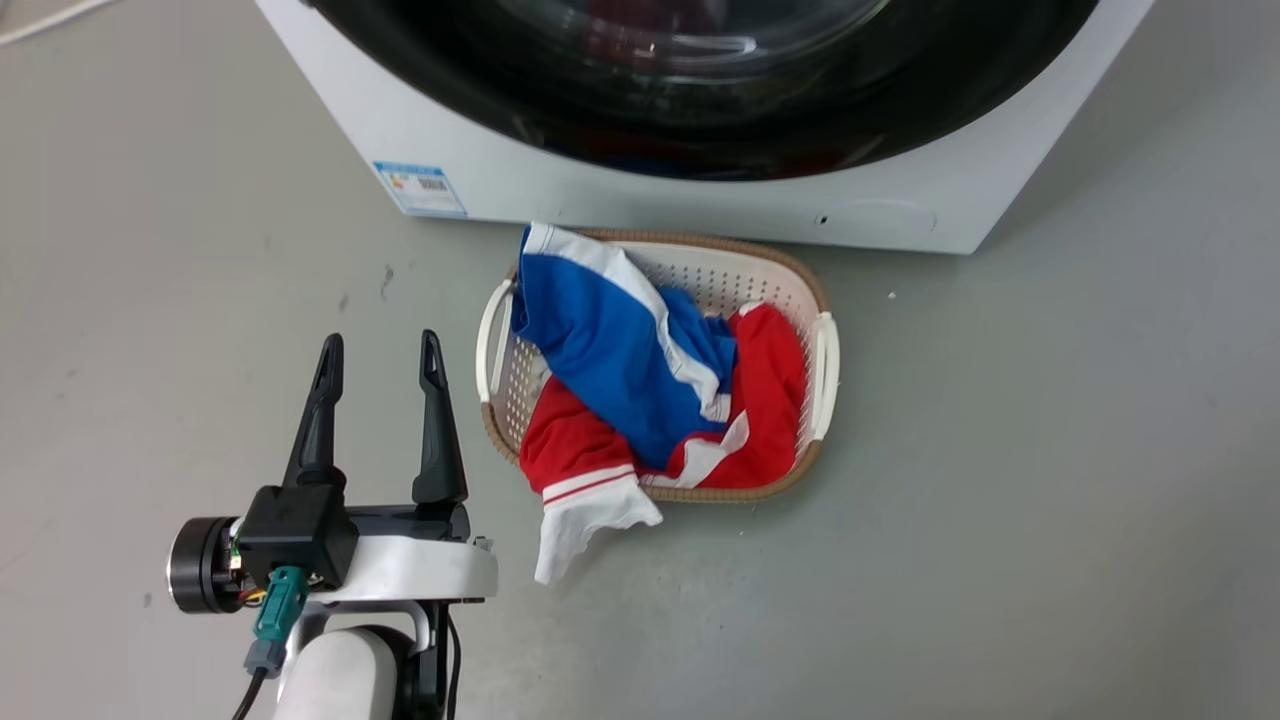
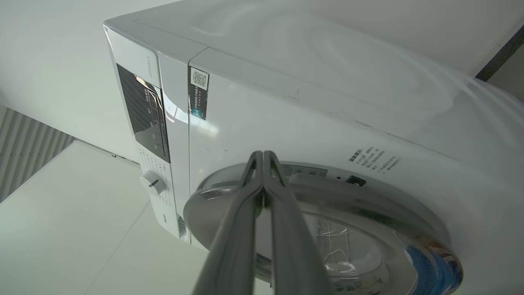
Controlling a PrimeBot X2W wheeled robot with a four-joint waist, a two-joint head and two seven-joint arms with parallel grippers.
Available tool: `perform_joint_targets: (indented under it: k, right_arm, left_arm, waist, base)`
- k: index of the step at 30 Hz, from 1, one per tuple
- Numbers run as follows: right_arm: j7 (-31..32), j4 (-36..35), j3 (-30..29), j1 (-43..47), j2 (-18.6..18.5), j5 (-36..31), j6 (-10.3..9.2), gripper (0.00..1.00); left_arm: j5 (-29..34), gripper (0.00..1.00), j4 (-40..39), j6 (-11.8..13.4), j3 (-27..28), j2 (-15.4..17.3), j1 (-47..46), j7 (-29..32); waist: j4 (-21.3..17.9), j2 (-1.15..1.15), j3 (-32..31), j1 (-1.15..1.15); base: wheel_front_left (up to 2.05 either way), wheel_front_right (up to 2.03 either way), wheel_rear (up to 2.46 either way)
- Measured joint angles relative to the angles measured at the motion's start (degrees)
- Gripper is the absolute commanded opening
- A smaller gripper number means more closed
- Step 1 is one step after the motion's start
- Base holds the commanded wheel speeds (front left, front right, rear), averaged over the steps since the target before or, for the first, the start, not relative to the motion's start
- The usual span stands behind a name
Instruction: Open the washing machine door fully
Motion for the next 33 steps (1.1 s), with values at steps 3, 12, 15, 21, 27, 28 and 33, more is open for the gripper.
perform_joint_targets:
  k: [3, 12, 15, 21, 27, 28, 33]
  right_arm:
    - [1.9, 2.7, 2.3, -5.7, -1.5, -1.4, 0.00, 0.00]
    - [8.2, 12.4, 9.7, -19.5, -5.9, -7.1, 0.00, 0.00]
    - [10.3, 15.2, 11.8, -23.2, -6.9, -9.3, 0.00, 0.00]
    - [14.2, 19.0, 15.1, -28.4, -7.7, -12.6, 0.00, 0.00]
    - [17.8, 19.6, 17.3, -30.1, -7.7, -13.9, -0.01, 0.00]
    - [18.2, 19.4, 17.5, -30.0, -7.5, -13.9, -0.01, 0.00]
    - [20.4, 16.7, 18.4, -27.7, -7.3, -13.8, -0.07, 0.00]
  left_arm:
    - [0.0, 1.00, -0.4, 0.2, -0.2, 0.0, -0.6, 0.0]
    - [-1.6, 1.00, -0.8, 1.1, -1.7, 0.0, -2.5, 0.0]
    - [-2.1, 1.00, -1.0, 1.4, -2.0, 0.0, -3.0, 0.0]
    - [-2.7, 1.00, -1.2, 1.9, -2.6, 0.0, -3.8, 0.0]
    - [-3.1, 1.00, -1.2, 2.2, -2.7, 0.0, -4.4, 0.0]
    - [-3.1, 1.00, -1.2, 2.2, -2.6, 0.0, -4.5, 0.0]
    - [-3.0, 1.00, -0.9, 2.2, -2.4, 0.0, -4.6, 0.0]
  waist:
    - [0.7, 0.00, 2.1, 0.00]
    - [3.8, 0.00, 6.8, 0.00]
    - [4.7, 0.00, 8.3, 0.00]
    - [6.4, 0.00, 10.8, 0.00]
    - [6.8, 0.00, 12.3, 0.00]
    - [6.8, 0.00, 12.3, 0.00]
    - [6.1, 0.00, 11.8, 0.00]
  base:
    - [0.00, 0.00, 0.00]
    - [0.00, 0.00, 0.00]
    - [0.00, 0.00, 0.00]
    - [0.00, 0.00, 0.00]
    - [0.00, 0.00, 0.00]
    - [0.00, 0.00, 0.00]
    - [0.00, 0.00, 0.00]
